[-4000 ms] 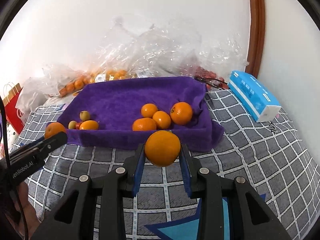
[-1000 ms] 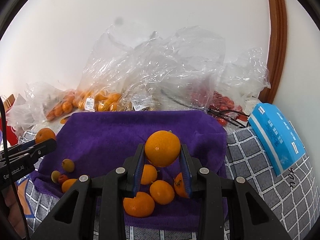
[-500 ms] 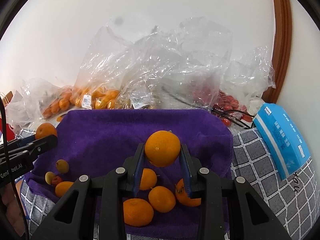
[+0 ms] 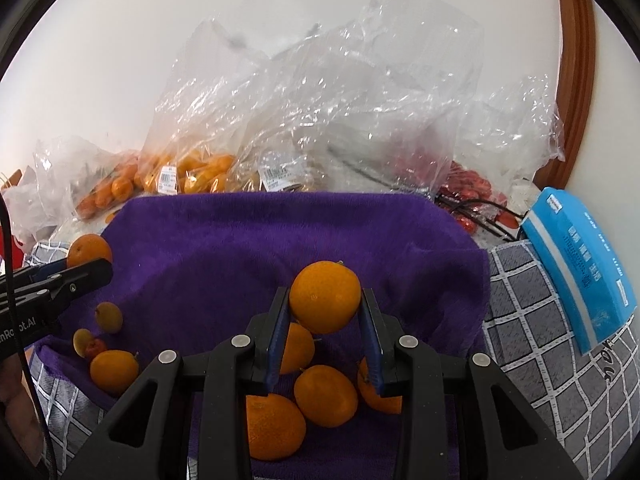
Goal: Organize fruits
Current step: 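Lower both held oranges onto the towel among the other fruit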
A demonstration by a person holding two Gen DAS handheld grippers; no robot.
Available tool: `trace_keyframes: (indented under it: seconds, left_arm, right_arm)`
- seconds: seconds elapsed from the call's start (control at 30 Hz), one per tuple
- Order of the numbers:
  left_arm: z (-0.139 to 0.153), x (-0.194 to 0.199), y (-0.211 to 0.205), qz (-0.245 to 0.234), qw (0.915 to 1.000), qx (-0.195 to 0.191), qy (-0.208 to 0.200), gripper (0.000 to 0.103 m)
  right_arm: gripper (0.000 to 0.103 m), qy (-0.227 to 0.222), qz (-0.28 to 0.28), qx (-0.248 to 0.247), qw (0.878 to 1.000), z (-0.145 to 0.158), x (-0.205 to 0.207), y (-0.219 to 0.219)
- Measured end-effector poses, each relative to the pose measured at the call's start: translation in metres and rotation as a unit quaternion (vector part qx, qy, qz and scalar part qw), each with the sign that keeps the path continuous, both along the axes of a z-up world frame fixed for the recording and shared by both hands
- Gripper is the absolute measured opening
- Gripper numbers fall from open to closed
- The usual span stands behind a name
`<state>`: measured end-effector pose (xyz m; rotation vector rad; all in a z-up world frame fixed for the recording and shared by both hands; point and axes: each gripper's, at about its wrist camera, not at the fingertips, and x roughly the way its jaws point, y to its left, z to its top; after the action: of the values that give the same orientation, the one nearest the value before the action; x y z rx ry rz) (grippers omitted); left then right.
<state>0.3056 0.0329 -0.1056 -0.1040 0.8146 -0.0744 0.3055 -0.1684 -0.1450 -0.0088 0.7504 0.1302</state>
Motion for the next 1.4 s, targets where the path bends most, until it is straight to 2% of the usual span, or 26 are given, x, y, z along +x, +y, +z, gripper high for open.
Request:
trace_keyframes:
  seconds: [0.47, 0.77, 1.3, 1.4]
  left_arm:
    - [-0.019, 0.005, -0.005, -0.011, 0.9996, -0.001, 0.025, 0.041]
    - [-0.023, 0.005, -0.006, -0.013, 0.9995, -0.001, 0.030, 0.041]
    - [-0.025, 0.006, -0.010, -0.012, 0.9993, 0.007, 0.036, 0.044]
    - [-0.025, 0.005, -0.011, -0.013, 0.9993, 0.010, 0.035, 0.046]
  right_arm:
    - [0.035, 0.004, 0.001, 0.003, 1.000, -0.008, 0.006, -0.002]
    - [0.035, -0.010, 0.009, -0.016, 1.000, -0.008, 0.001, 0.004]
    - [0.036, -0.014, -0.003, 0.002, 1.000, -0.007, -0.005, -0.002]
    - [0.041, -0.017, -0.003, 0.003, 1.000, -0.005, -0.008, -0.002]
